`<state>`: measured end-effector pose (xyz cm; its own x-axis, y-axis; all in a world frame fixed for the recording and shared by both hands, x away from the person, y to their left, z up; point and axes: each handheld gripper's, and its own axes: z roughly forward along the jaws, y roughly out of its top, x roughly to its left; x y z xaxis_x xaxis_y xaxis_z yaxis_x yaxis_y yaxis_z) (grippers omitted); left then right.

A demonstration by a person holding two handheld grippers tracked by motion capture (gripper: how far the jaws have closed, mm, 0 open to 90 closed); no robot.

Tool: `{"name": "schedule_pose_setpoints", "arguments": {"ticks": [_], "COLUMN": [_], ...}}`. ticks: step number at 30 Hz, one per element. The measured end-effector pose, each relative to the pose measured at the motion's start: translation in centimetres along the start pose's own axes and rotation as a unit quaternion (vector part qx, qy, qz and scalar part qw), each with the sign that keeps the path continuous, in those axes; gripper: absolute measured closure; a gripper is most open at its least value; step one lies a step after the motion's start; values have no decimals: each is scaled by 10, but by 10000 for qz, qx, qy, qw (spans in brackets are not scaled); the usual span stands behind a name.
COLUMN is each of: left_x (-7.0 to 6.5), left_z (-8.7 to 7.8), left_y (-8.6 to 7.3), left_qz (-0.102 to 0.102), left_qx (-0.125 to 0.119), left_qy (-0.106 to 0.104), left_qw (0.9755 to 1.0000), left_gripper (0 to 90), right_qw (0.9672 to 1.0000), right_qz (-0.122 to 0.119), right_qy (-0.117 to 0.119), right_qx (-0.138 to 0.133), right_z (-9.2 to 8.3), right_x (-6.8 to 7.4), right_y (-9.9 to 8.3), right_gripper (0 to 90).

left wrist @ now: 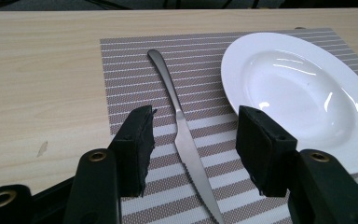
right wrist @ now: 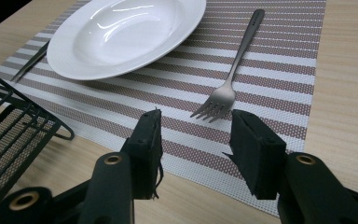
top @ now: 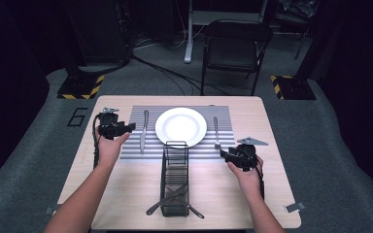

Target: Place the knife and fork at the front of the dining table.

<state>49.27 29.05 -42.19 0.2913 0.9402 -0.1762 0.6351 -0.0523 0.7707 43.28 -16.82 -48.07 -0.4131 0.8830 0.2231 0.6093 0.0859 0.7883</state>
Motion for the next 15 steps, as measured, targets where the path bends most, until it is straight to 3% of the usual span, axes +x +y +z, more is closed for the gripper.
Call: {"name": "schedule_pose_setpoints", "arguments": {"ticks": [15], "left_x": [-5], "left_z": [-36], "left_y": [-35], "left_qz": [475], "left_qx": [31], "left_qy": [-491], "left_qw": [9977], "left_gripper": [442], "right_qw": [9999], "right_qz": [-47], "right_qy": [-105], "right_qx": [45], "right_z": [-1], "right_x": [-2], "right_y": [-1], "right_gripper": [520]}}
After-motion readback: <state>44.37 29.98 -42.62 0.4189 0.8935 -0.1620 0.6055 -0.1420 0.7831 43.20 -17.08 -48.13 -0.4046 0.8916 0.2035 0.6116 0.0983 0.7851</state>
